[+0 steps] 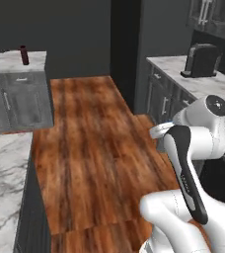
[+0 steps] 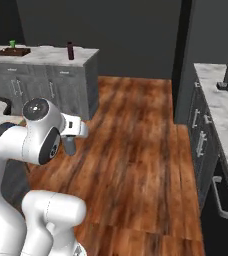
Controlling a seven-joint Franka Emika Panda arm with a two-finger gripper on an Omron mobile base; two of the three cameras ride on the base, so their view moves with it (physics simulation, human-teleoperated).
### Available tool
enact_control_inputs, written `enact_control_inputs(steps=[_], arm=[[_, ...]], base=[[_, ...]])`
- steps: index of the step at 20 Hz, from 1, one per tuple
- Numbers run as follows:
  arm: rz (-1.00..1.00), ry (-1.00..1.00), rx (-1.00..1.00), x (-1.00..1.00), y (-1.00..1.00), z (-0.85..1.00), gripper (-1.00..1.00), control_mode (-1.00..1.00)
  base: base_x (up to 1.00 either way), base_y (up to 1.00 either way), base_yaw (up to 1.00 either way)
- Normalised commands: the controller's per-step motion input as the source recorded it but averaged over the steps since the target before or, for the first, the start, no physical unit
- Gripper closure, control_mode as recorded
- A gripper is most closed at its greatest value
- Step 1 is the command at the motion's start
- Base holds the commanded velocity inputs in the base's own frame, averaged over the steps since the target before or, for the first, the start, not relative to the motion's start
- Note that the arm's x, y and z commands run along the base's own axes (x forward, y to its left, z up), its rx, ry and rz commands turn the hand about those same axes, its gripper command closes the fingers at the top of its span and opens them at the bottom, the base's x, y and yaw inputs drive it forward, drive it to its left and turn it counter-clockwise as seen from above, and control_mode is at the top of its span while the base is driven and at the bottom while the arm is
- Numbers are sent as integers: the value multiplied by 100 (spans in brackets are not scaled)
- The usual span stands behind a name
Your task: Place the drinks on the dining counter in a tight cluster.
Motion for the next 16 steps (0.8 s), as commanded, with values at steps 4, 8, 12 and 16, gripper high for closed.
enact_control_inputs(steps=[4, 8, 12, 16], arm=[[0, 0, 0, 0, 0, 0, 100, 100], [0, 0, 0, 0, 0, 0, 100, 100], [0, 0, 0, 0, 0, 0, 100, 100], [0, 0, 0, 0, 0, 0, 100, 100]], base=[[100, -34, 39], [100, -62, 39], [100, -71, 38], [100, -71, 38]])
